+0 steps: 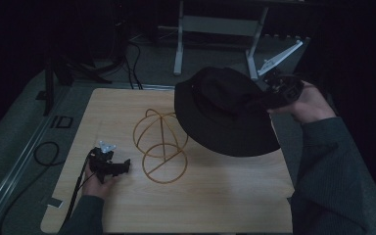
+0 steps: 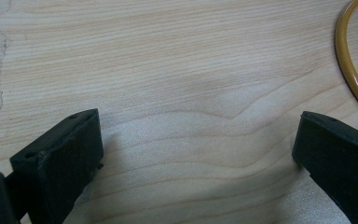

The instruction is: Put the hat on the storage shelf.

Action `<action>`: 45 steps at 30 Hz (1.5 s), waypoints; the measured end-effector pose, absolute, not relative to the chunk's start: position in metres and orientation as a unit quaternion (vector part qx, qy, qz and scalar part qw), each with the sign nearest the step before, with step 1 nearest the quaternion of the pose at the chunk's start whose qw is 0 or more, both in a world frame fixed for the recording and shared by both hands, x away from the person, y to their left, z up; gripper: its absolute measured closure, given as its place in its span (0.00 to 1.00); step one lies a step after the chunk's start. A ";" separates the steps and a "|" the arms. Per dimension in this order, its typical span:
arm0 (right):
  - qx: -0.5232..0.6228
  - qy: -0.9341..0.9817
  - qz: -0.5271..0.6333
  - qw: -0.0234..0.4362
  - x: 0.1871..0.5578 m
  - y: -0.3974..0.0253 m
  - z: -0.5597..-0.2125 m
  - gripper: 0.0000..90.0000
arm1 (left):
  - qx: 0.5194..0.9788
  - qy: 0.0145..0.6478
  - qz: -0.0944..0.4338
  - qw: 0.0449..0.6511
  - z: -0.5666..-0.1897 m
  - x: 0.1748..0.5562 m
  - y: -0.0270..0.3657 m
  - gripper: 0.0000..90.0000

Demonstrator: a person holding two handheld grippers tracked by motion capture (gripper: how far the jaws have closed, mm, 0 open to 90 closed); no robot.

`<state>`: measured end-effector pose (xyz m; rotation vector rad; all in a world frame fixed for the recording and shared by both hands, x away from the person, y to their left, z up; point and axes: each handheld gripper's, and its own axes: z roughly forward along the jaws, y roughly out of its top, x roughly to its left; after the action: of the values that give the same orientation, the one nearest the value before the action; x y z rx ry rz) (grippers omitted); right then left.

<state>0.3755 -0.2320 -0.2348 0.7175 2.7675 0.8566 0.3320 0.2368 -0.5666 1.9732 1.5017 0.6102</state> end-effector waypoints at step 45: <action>0.170 0.927 0.332 0.034 0.377 -0.178 -0.229 0.95 | 0.740 0.563 0.229 0.289 -0.567 0.332 0.237 0.02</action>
<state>0.3774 -0.1775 -0.2287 0.5212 2.8514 1.0197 0.3320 0.2369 -0.5667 1.9743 1.5014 0.6105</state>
